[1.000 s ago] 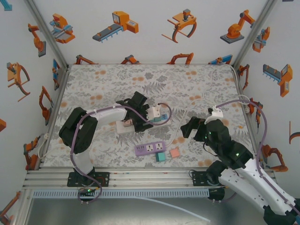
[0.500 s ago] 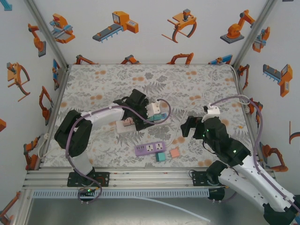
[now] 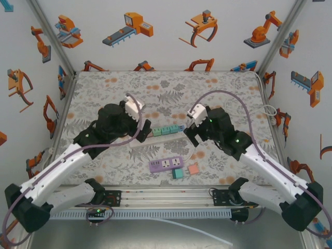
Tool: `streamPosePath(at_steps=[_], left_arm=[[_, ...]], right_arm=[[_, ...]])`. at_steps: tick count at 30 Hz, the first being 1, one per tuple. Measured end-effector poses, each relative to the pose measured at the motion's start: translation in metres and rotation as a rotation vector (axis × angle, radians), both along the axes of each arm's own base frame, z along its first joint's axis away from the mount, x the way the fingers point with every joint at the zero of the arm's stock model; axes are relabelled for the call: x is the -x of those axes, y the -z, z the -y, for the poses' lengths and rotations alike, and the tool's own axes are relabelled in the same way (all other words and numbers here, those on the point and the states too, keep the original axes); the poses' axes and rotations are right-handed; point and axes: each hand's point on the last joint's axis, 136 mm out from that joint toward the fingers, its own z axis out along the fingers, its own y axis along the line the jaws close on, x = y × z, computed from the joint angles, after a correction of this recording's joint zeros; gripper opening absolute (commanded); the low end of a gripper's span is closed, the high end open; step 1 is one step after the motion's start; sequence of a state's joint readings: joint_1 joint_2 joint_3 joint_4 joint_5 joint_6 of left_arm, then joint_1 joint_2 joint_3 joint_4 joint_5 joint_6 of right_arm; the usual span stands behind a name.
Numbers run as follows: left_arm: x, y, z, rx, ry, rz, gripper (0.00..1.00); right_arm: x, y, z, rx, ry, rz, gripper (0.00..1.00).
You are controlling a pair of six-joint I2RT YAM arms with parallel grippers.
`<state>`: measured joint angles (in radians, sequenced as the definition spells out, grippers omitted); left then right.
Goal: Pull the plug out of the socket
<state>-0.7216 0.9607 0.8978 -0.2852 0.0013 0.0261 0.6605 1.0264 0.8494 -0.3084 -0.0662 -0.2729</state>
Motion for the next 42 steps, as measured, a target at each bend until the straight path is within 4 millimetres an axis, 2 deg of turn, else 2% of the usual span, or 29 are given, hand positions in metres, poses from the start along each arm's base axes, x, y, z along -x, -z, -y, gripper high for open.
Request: streamPosePath(at_steps=[3, 8, 11, 14, 18, 22, 25, 28, 31, 35, 38, 42], left_arm=[[-0.002, 0.018, -0.037, 0.103, -0.167, -0.1, 0.97], [-0.011, 0.074, -0.095, 0.213, -0.452, -0.305, 0.97], [-0.011, 0.103, -0.116, 0.275, -0.573, -0.425, 0.97], [-0.01, 0.118, -0.128, 0.347, -0.66, -0.509, 0.99], [-0.014, 0.132, -0.133, 0.392, -0.726, -0.591, 0.94], [-0.015, 0.15, -0.129, 0.376, -0.739, -0.667, 0.83], [-0.017, 0.156, -0.128, 0.376, -0.75, -0.684, 0.77], [-0.02, 0.162, -0.127, 0.367, -0.759, -0.701, 0.75], [-0.02, 0.173, -0.127, 0.346, -0.769, -0.732, 0.74], [-0.02, 0.179, -0.128, 0.33, -0.778, -0.747, 0.68], [-0.022, 0.181, -0.129, 0.311, -0.781, -0.745, 0.62], [-0.032, 0.181, -0.13, 0.267, -0.785, -0.74, 0.5]], right_arm=[[-0.013, 0.007, -0.02, 0.096, -0.144, 0.025, 0.78], [-0.029, 0.022, -0.052, 0.201, -0.395, 0.034, 0.74], [-0.031, 0.036, -0.067, 0.236, -0.53, 0.027, 0.73], [-0.034, 0.053, -0.077, 0.266, -0.619, 0.005, 0.7], [-0.039, 0.078, -0.086, 0.302, -0.698, -0.031, 0.63], [-0.04, 0.101, -0.092, 0.312, -0.758, -0.087, 0.52], [-0.037, 0.114, -0.096, 0.302, -0.79, -0.124, 0.45], [-0.035, 0.122, -0.097, 0.301, -0.807, -0.145, 0.43], [-0.035, 0.125, -0.096, 0.311, -0.82, -0.148, 0.39], [-0.033, 0.125, -0.094, 0.322, -0.83, -0.158, 0.34], [-0.034, 0.126, -0.094, 0.324, -0.831, -0.167, 0.31], [-0.037, 0.126, -0.096, 0.319, -0.829, -0.181, 0.29]])
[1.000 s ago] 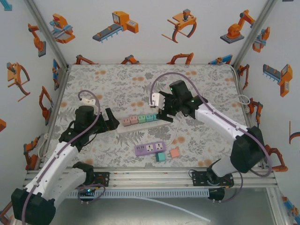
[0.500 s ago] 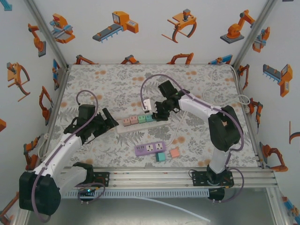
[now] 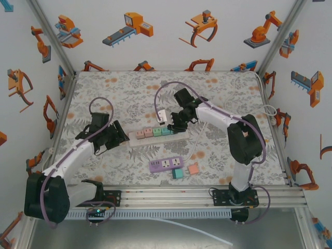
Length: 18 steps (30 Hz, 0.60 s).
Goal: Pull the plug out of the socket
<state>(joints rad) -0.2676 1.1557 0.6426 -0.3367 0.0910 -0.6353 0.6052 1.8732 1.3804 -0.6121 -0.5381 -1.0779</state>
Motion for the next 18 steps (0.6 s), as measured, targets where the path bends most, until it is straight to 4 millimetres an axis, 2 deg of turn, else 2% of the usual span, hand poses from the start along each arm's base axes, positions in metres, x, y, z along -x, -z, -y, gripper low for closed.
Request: streamPosePath(at_steps=[8, 13, 18], left_arm=[[-0.029, -0.008, 0.011, -0.01, 0.031, 0.006, 0.48], [-0.044, 0.008, 0.02, -0.055, 0.07, -0.022, 0.4], [-0.046, 0.03, 0.034, -0.077, 0.129, -0.066, 0.37]], right_arm=[[-0.001, 0.0, -0.001, 0.003, 0.017, -0.016, 0.26], [-0.003, 0.0, -0.001, 0.005, 0.041, -0.029, 0.26], [-0.006, 0.0, -0.002, 0.001, 0.072, -0.043, 0.26]])
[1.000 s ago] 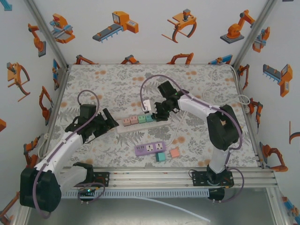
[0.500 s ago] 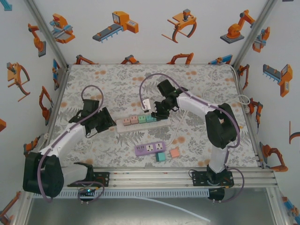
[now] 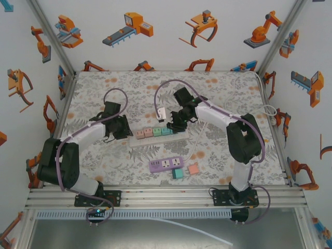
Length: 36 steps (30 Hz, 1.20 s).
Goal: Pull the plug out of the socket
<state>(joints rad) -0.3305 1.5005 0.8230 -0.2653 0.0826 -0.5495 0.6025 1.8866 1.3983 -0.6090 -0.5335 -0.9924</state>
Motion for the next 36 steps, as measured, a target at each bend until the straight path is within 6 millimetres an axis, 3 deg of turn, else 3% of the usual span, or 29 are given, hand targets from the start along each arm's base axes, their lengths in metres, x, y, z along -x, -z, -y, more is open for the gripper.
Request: streamPosePath(at_steps=[5, 12, 36], left_arm=[[-0.0039, 0.0007, 0.006, -0.003, 0.025, 0.004, 0.36], [-0.006, -0.0025, 0.0086, -0.08, 0.052, 0.043, 0.35], [-0.0054, -0.0064, 0.0128, -0.226, 0.091, 0.096, 0.34]], right_arm=[[-0.0004, 0.0002, 0.0, 0.001, 0.013, -0.007, 0.26], [-0.0009, -0.0002, -0.0005, -0.007, 0.012, -0.027, 0.19], [-0.0034, -0.0031, 0.0002, -0.043, 0.024, -0.063, 0.13]])
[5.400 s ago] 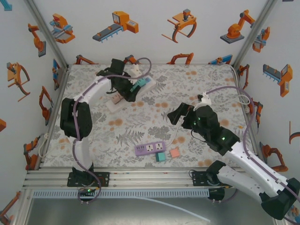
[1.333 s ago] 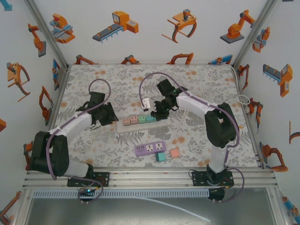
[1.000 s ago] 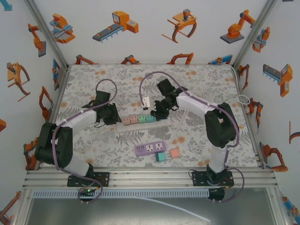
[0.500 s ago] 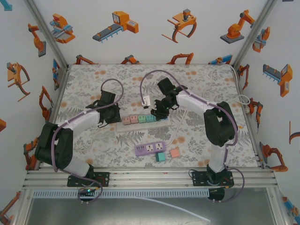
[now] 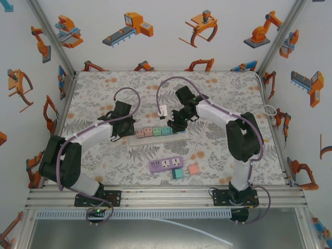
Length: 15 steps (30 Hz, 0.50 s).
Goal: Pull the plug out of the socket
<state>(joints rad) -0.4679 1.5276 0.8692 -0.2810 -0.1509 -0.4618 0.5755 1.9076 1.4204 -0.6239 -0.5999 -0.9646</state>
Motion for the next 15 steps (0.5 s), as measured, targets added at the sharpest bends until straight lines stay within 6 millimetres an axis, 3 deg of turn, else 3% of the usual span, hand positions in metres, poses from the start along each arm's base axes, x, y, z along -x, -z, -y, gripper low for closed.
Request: streamPosePath(at_steps=[15], left_arm=[[-0.0012, -0.0017, 0.002, -0.053, 0.0, 0.009, 0.34]], right_arm=[[-0.0007, -0.002, 0.0006, -0.002, 0.033, -0.017, 0.1]])
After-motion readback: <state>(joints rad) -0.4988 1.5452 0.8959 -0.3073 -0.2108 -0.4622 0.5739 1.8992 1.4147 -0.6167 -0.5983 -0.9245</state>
